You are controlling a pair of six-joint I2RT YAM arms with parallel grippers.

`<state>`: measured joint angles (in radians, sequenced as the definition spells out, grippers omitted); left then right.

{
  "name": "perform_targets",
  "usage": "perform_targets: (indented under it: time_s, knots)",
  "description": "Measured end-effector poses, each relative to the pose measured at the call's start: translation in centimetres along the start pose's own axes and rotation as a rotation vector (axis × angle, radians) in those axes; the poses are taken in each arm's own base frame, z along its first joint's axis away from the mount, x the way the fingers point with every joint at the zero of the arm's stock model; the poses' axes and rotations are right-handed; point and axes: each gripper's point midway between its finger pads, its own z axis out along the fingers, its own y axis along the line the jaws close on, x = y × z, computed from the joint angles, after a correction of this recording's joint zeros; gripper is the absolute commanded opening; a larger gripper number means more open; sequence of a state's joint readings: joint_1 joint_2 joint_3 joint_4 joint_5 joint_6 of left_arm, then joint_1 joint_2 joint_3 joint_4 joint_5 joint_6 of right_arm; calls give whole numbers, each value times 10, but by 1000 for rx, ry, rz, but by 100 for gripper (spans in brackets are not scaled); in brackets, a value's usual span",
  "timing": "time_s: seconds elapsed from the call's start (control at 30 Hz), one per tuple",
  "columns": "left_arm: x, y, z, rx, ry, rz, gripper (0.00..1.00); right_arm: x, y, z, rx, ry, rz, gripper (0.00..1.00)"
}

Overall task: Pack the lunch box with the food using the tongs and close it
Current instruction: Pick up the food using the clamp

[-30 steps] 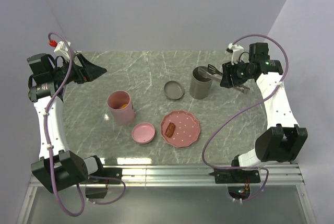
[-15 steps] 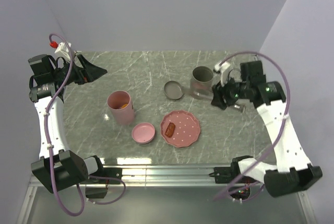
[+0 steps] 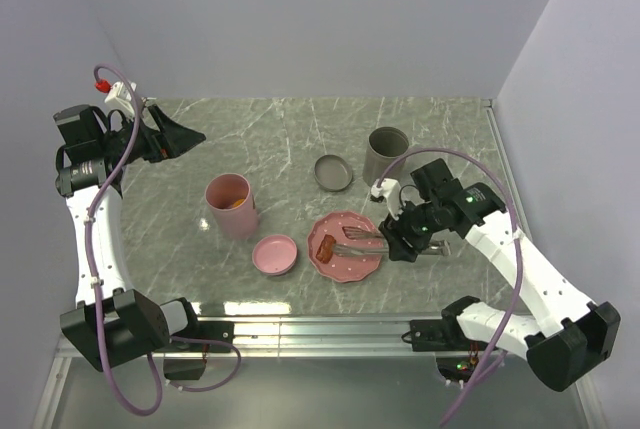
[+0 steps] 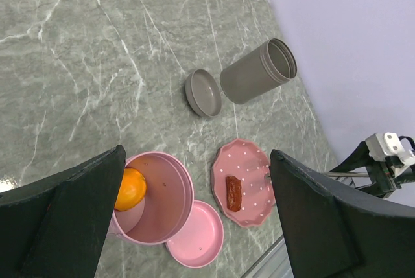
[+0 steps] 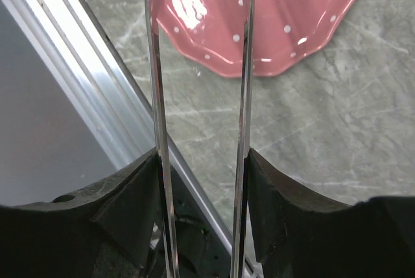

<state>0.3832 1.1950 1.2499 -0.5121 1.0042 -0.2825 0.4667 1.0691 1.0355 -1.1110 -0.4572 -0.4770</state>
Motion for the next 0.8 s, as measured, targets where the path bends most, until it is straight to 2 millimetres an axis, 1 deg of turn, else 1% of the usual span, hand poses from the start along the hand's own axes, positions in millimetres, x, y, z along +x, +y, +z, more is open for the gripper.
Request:
perform_targets:
  time_s: [0.2,0.3,0.5,0.8]
  knots:
    - [-1,-3,-2,2,-5,9,99,-6,0,7,13,-7,6,54]
    - [-1,-3,-2,2,-6,9,99,-4,0,11,15,21,8,49]
    - [-1,-3,-2,2,-6,9,99,-1,-4,16,51,64,7,43]
    - [-1,-4,-2,2,-6,10,99,3,-11,30,80,132,13,41]
